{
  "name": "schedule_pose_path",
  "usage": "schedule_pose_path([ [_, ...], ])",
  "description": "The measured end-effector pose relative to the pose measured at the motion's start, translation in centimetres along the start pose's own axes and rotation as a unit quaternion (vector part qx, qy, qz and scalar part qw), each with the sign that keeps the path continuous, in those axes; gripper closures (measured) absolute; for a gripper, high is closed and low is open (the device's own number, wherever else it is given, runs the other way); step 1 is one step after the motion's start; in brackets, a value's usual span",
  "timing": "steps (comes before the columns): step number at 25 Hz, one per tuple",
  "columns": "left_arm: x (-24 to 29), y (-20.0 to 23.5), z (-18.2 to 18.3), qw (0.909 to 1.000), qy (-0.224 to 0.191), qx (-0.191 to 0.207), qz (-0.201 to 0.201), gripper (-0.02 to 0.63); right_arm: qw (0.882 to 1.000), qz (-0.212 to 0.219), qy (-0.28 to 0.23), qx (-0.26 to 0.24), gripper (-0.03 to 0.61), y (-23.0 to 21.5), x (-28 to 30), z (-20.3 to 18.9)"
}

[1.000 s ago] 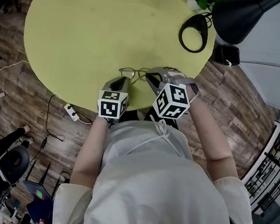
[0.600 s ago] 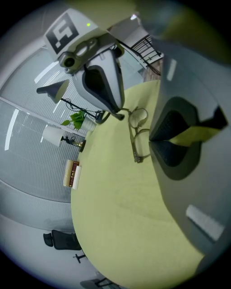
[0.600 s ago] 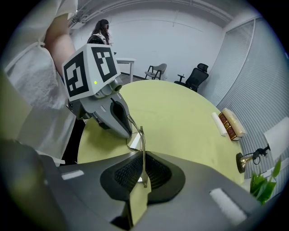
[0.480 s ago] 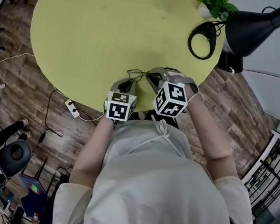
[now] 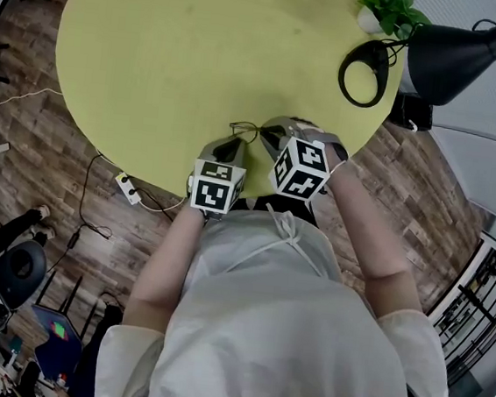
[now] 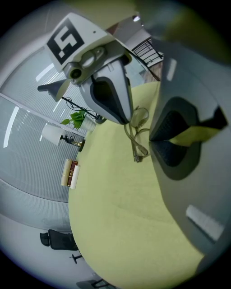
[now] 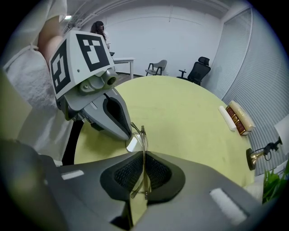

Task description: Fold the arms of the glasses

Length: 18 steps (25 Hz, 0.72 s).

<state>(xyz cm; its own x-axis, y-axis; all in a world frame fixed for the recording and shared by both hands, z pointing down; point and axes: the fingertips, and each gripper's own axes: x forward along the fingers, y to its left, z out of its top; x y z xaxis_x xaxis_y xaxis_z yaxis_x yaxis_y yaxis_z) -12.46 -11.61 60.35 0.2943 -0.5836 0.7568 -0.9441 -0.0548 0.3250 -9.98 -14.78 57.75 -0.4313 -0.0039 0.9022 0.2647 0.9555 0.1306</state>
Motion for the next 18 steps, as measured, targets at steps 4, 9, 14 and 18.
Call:
schedule_pose_path([
  [4, 0.0, 0.1, 0.1, 1.0, -0.001, 0.001, 0.001, 0.607, 1.0, 0.001, 0.006, -0.007, 0.563, 0.0, 0.4, 0.0],
  [9, 0.0, 0.0, 0.2, 1.0, -0.001, 0.002, 0.0, 0.607, 1.0, -0.002, 0.014, -0.019, 0.563, -0.1, 0.7, -0.1],
  [14, 0.0, 0.0, 0.1, 1.0, -0.002, 0.007, 0.0, 0.607, 0.999, -0.011, 0.027, -0.039, 0.563, 0.0, 1.0, -0.2],
  [18, 0.1, -0.2, 0.2, 0.9999, -0.001, 0.014, -0.003, 0.607, 0.998, -0.019, 0.034, -0.047, 0.563, -0.3, 1.2, -0.3],
])
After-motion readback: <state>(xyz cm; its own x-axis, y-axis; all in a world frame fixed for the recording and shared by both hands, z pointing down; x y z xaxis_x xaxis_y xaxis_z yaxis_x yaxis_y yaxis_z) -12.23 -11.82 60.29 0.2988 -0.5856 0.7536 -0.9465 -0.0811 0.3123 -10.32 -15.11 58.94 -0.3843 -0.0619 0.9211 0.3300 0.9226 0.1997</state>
